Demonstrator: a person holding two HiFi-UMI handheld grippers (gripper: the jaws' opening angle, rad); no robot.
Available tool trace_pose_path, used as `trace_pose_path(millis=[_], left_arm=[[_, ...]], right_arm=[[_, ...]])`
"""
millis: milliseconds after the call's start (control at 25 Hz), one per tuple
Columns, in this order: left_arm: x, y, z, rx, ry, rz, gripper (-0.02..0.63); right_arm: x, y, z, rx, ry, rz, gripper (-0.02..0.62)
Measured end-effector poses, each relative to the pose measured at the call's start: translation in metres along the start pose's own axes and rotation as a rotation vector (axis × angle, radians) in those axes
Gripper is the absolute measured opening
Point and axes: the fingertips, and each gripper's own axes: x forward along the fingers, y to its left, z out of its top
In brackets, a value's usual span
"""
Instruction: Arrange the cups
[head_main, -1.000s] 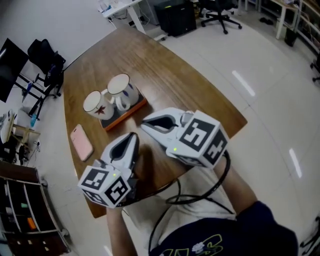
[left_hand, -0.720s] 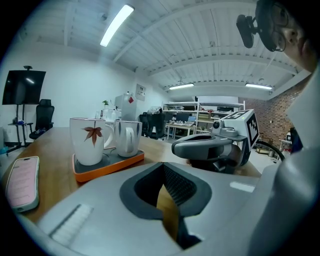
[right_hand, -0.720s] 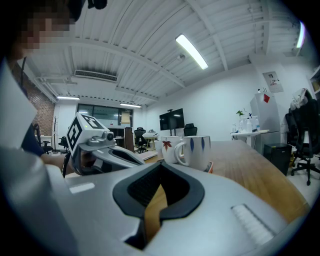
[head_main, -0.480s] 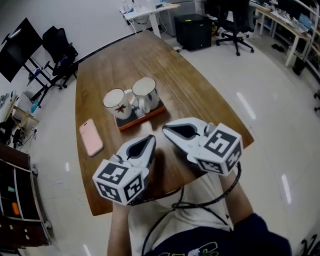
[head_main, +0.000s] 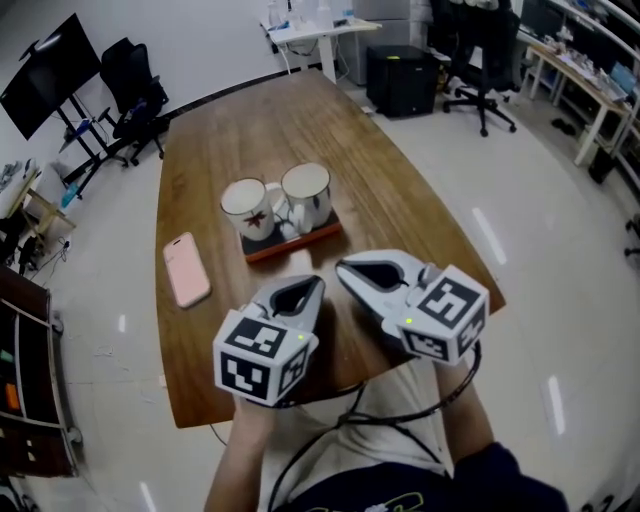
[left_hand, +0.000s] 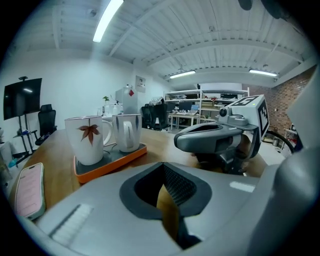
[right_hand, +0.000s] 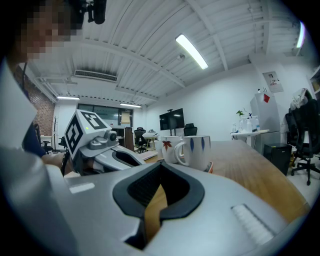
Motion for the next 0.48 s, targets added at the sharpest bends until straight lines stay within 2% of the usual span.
trace_pose_path(millis=[160, 320, 480], left_arm=[[-0.006, 0.0, 0.008, -0.038, -0.095, -0.059, 0.002], [-0.004, -0.017, 0.008, 0.022, -0.105, -0.235, 0.0], [-0.014, -0.026, -0.001, 0.056, -0.095, -0.33, 0.003]], right_arm=[[0.0, 0.0, 0.0, 0.001, 0.001, -0.001, 0.0], [0.002, -0.001, -0.003, -0.002, 0.003, 0.01, 0.0], [0.018, 0.01, -0.027, 0.011, 0.161, 0.136, 0.0]])
